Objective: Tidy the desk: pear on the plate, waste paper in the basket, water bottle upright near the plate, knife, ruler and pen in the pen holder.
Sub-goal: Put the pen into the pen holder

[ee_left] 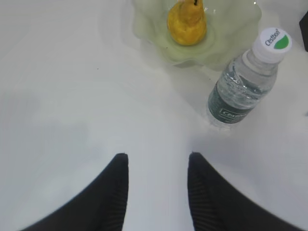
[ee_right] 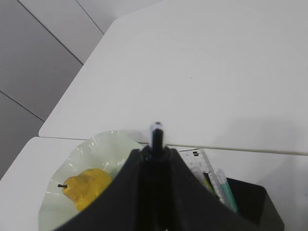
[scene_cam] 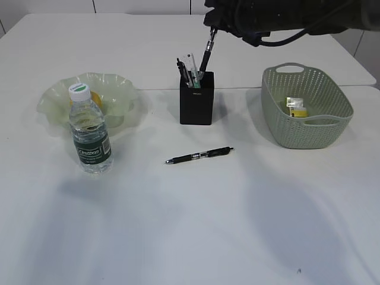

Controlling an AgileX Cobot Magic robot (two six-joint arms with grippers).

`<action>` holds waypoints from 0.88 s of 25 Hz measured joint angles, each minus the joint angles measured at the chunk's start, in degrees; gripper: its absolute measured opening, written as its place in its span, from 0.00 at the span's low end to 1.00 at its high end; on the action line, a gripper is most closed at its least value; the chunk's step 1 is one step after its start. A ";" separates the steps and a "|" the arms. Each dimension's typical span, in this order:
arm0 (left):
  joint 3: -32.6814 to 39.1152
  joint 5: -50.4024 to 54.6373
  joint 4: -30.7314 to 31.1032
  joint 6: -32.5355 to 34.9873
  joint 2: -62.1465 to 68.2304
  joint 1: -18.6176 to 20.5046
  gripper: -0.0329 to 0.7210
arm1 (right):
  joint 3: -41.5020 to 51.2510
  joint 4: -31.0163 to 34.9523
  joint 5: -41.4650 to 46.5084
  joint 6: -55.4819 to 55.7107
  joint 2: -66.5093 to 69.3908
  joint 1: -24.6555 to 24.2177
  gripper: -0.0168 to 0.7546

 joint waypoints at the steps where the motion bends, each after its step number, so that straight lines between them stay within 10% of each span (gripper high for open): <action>1: 0.00 0.14 0.19 0.00 -0.29 0.00 0.43 | -1.30 0.00 0.00 0.00 1.23 0.00 0.12; 22: 0.00 3.76 0.14 0.00 -0.52 0.00 0.41 | -15.36 0.11 9.48 -0.11 15.58 0.00 0.12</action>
